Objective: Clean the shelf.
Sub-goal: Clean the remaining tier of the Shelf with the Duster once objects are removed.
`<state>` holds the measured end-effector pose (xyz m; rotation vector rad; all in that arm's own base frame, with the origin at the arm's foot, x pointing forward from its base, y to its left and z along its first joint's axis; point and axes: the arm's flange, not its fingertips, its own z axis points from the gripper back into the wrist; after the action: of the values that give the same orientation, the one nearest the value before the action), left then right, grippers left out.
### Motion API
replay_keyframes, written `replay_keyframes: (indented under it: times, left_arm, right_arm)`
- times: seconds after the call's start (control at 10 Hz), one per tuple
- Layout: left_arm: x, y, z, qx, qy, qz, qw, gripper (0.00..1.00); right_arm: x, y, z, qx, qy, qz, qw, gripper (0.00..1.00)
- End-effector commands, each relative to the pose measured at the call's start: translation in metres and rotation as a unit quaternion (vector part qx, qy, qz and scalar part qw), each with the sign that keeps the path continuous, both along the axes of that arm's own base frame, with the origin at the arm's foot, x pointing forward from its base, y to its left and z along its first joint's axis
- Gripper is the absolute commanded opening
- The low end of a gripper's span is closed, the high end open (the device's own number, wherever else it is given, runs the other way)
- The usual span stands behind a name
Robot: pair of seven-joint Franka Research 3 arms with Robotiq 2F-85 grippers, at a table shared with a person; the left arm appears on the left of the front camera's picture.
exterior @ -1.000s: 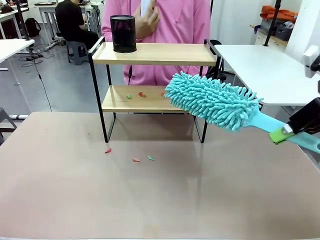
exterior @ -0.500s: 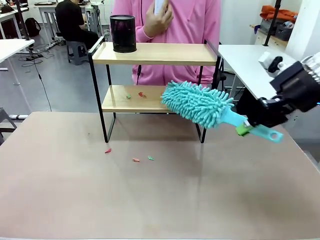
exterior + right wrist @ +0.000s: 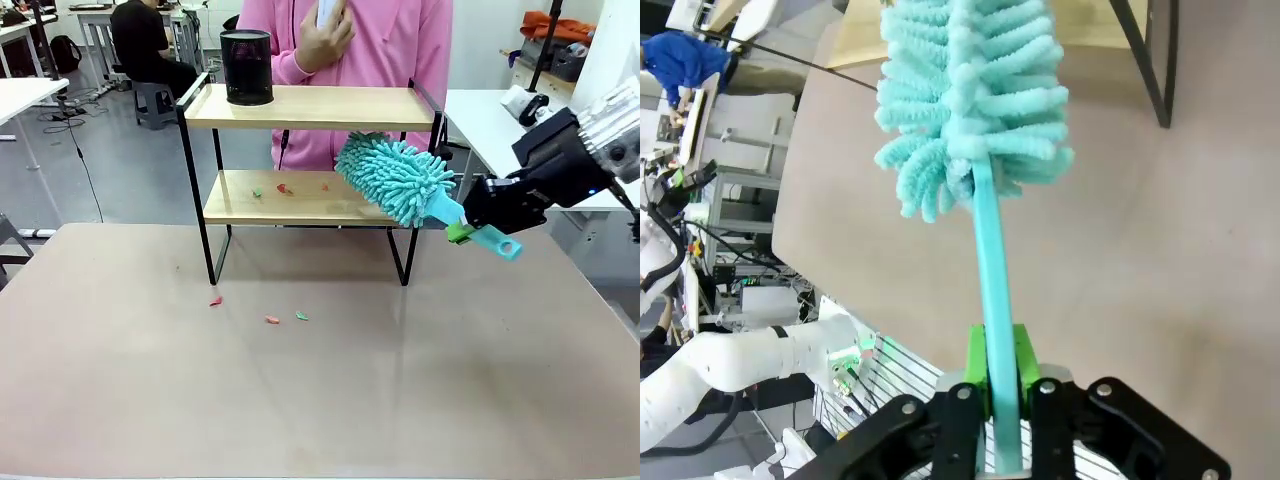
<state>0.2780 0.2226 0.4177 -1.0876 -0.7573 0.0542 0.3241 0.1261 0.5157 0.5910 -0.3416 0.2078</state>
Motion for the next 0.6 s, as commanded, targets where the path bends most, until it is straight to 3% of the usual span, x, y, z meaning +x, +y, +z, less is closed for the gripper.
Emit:
replay_keyframes:
  times: [0.0,0.5]
  left_arm:
    - [0.001,0.000,0.000,-0.001,-0.015,-0.002,1.000,1.00]
    - [0.001,0.000,0.000,-0.001,-0.015,-0.002,1.000,1.00]
  right_arm:
    - [0.010,0.023,-0.010,-0.011,-0.016,-0.035,0.999,0.00]
    - [0.037,0.078,-0.042,-0.044,-0.039,-0.148,0.987,0.00]
